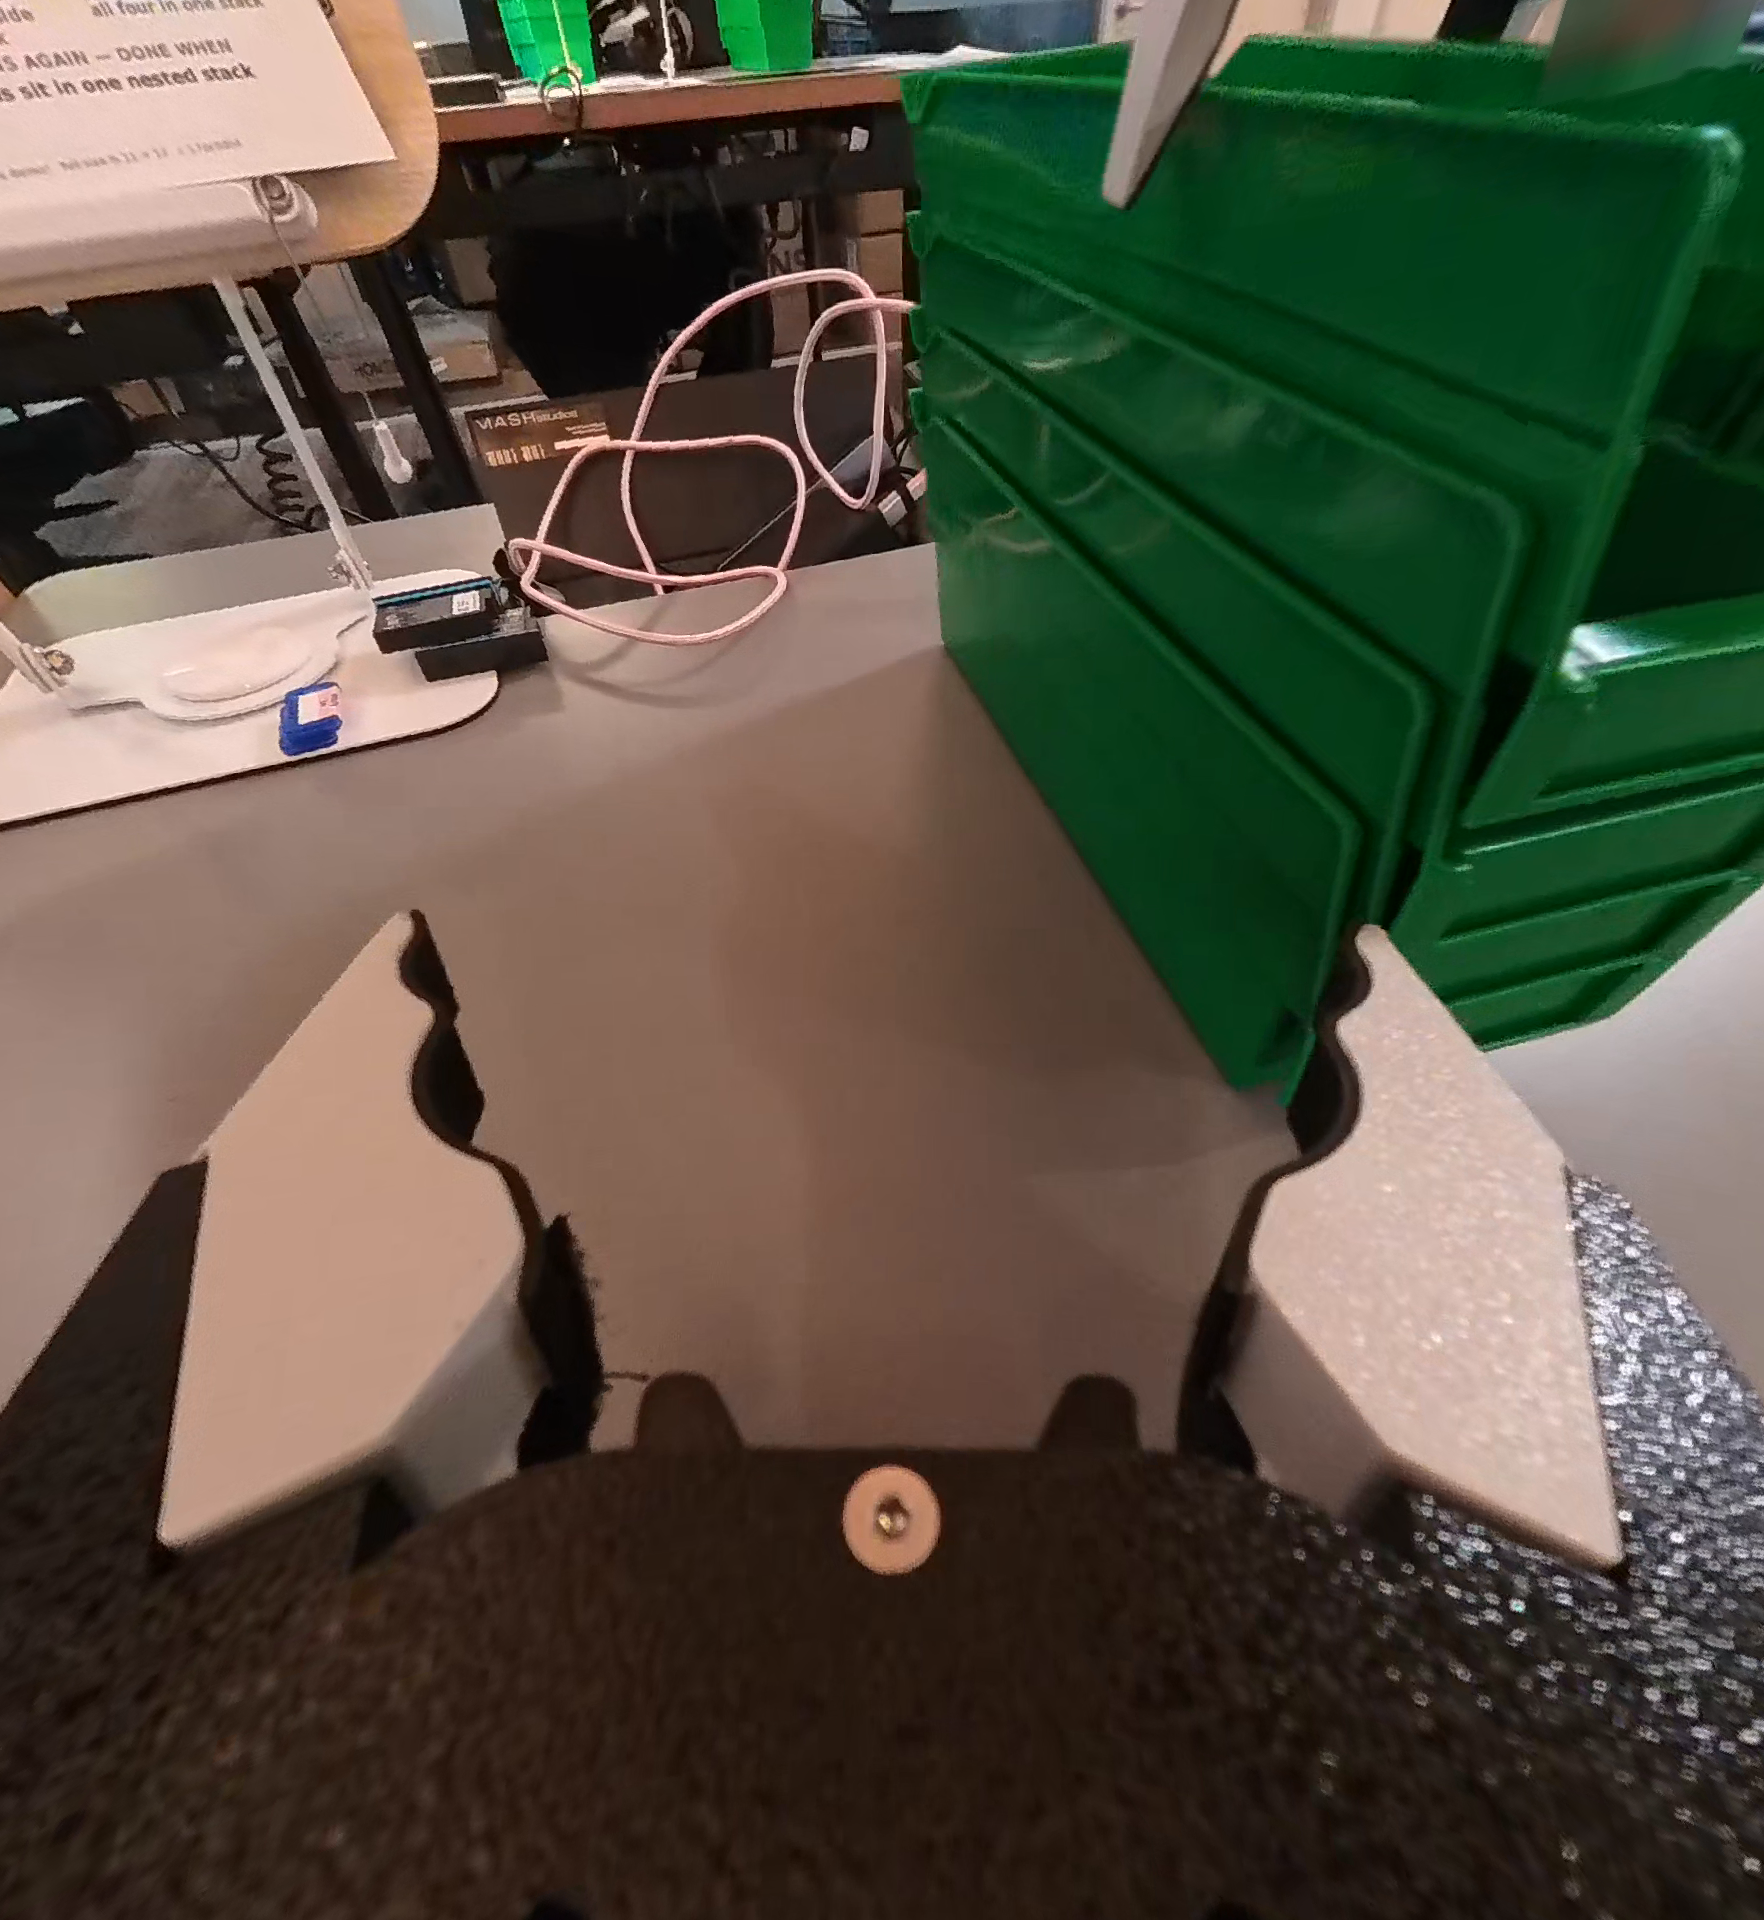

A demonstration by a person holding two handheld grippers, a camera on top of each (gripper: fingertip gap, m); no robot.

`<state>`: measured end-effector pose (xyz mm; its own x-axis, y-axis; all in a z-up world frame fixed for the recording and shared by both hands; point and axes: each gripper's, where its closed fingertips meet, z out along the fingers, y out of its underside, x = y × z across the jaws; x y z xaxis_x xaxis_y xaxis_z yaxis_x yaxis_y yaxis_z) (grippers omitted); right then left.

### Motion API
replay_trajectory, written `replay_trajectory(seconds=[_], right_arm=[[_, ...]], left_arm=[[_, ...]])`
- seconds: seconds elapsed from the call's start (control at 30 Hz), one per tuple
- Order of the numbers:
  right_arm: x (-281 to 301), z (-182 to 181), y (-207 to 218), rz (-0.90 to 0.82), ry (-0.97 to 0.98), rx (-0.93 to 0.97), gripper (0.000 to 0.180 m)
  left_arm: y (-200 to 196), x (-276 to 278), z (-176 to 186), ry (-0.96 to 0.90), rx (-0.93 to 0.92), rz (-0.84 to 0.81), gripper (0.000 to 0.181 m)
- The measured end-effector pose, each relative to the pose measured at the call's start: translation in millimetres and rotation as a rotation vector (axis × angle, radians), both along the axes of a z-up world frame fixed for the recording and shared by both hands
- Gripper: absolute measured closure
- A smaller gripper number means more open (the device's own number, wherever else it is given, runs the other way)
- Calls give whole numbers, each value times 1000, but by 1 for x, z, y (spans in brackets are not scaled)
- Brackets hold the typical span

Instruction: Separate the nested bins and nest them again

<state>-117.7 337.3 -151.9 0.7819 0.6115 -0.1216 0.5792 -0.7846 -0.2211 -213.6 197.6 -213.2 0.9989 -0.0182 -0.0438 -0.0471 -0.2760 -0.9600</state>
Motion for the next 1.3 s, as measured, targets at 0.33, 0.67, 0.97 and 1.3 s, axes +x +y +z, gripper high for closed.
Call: replay_trajectory(seconds=[0.33, 0.67, 0.97, 1.3], right_arm=[[0, 15, 1, 44, 21, -22, 67], [3, 70, 1, 100, 113, 66, 76], [63, 132, 11, 82, 222, 144, 78], [223, 104, 47, -136, 122, 151, 79]], left_arm=[[4, 2, -8, -61, -15, -30, 25], [8, 12, -14, -84, -27, -62, 27], [8, 14, -10, -85, -15, -62, 27], [9, 15, -11, -80, -18, -58, 27]])
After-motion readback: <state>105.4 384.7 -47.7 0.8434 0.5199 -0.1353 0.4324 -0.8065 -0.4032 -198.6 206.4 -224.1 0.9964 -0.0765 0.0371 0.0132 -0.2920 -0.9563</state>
